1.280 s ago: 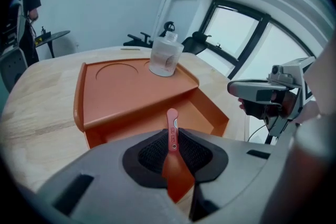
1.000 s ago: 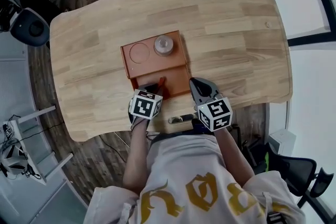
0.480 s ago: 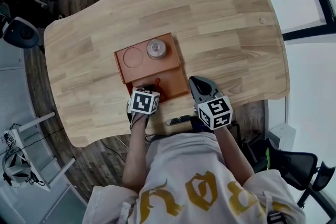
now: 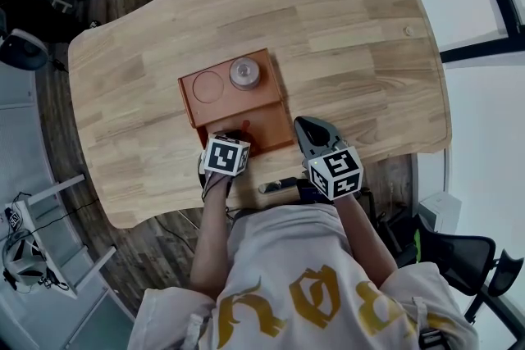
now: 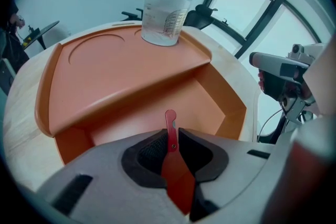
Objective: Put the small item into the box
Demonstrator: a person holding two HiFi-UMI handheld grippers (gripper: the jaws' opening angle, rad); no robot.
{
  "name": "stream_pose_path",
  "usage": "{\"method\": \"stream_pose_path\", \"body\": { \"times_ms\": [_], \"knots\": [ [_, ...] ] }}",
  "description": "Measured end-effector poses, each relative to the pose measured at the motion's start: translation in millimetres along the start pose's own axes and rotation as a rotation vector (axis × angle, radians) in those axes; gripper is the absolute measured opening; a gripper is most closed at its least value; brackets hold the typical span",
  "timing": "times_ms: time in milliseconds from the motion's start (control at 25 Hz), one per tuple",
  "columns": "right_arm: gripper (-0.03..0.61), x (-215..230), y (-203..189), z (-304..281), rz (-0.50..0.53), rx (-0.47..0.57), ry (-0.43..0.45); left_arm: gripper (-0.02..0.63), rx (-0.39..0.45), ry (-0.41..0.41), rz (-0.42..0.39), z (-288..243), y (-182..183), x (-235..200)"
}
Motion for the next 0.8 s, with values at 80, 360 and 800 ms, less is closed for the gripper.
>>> {"method": "stream_pose_path", "body": {
  "times_ms": [80, 360, 800],
  "knots": [
    [0.012, -1.8, 1.5, 0.0, 0.003, 0.001, 0.005, 0.063, 0.021, -0.012, 0.018, 2.9, 1.3, -0.8],
    [0.012, -8.9, 8.8, 8.3, 0.021, 0.025, 0.01, 0.073, 0.13, -0.028, 0.055, 24.0, 7.7, 3.4],
    [0.012, -44.4, 13.2, 32.6, 0.069, 0.087, 0.009, 0.018, 0.372, 0.031, 0.047, 73.7, -4.6, 9.9]
  ]
}}
Point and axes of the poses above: the fingertips, and each gripper's own axes: z backward along the fingers, x to its right, y out of its top, the point moved 5 cm from there along z, backward along the fingers, and after that the axes turned 2 degrees about x, right-handed, at the moved point
